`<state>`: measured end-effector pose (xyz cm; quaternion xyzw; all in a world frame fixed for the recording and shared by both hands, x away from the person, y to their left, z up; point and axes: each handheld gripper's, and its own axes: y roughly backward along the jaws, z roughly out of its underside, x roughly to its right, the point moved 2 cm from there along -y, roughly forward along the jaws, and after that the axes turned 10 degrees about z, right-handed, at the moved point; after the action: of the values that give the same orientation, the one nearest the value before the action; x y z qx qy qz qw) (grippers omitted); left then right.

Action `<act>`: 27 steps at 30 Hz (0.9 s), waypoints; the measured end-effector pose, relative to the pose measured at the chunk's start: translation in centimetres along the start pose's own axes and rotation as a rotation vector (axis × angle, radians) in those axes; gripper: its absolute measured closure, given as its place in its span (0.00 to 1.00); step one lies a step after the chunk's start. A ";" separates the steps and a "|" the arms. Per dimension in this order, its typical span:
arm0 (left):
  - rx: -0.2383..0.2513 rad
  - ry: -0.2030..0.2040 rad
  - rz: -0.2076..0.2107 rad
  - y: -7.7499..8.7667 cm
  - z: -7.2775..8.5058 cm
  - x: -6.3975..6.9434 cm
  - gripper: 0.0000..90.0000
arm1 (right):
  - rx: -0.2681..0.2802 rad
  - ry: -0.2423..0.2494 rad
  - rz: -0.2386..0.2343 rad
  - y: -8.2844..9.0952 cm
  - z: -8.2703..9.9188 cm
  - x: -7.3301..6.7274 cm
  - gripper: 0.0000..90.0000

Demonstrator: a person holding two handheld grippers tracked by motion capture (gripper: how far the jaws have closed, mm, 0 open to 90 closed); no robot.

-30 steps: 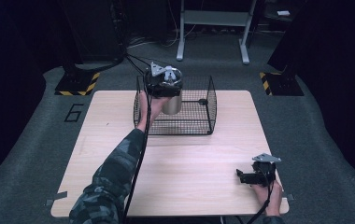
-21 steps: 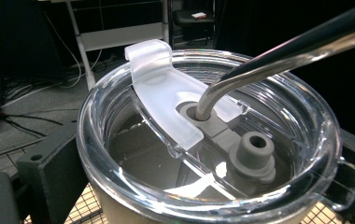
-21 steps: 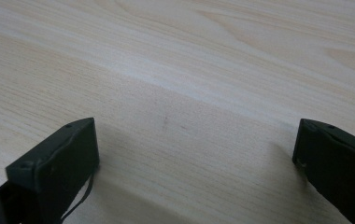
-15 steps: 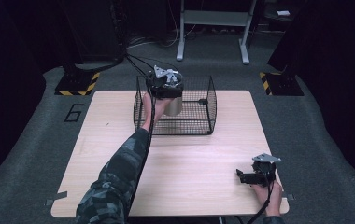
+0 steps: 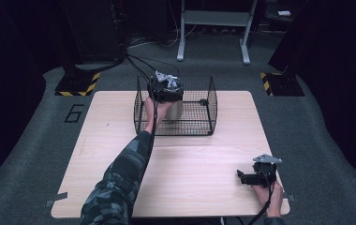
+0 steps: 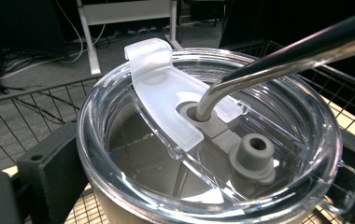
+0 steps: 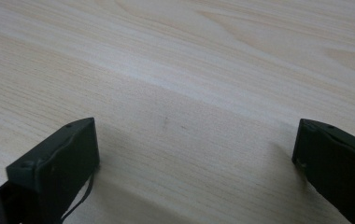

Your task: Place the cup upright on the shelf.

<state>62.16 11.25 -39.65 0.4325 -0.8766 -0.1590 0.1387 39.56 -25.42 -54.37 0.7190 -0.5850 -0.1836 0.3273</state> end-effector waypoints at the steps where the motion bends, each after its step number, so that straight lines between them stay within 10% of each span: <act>1: -0.002 0.001 -0.002 -0.1 0.1 0.0 0.04 | 0.002 0.001 -0.001 0.0 0.0 0.0 0.00; 27: -0.095 0.031 0.014 -1.3 1.5 0.1 0.04 | 0.005 -0.010 0.000 0.0 0.0 -0.1 0.00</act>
<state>62.47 10.63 -41.53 0.4220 -0.8686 -0.1928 0.1739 39.53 -25.34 -54.39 0.7188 -0.5871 -0.1856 0.3227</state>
